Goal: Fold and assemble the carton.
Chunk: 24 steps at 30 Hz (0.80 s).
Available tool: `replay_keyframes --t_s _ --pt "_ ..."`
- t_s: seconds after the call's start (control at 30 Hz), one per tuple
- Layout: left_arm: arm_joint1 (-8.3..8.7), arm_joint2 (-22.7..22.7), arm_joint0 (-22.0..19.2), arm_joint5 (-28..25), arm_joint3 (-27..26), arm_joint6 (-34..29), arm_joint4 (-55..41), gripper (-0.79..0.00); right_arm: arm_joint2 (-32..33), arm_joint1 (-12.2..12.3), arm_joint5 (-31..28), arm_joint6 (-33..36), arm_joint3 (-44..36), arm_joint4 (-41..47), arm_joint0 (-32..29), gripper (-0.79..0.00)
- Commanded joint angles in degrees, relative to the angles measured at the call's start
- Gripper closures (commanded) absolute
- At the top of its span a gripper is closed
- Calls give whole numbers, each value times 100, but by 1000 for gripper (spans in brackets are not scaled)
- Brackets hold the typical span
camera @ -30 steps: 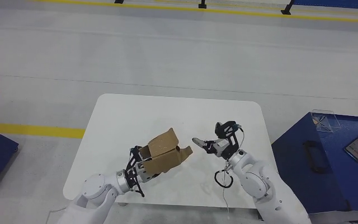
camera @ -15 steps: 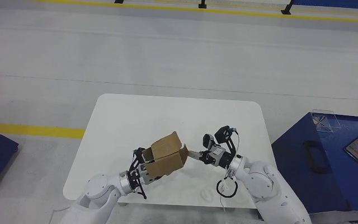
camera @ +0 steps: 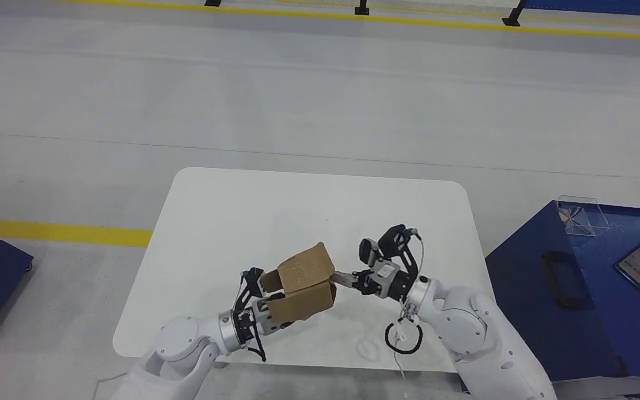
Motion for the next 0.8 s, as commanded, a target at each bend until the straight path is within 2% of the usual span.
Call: replay_keyframes --t_s 0.0,0.57,0.77 --pt "2 -12 14 -8 -7 4 3 0 -23 -2 23 7 -14 -51 0 -785" --pt "22 -67 141 -5 -119 7 91 0 -171 -13 166 126 -87 -301 -10 -785" --pt "26 -94 168 -23 -126 -25 57 0 -46 -13 169 -173 -83 -158 -105 -785"
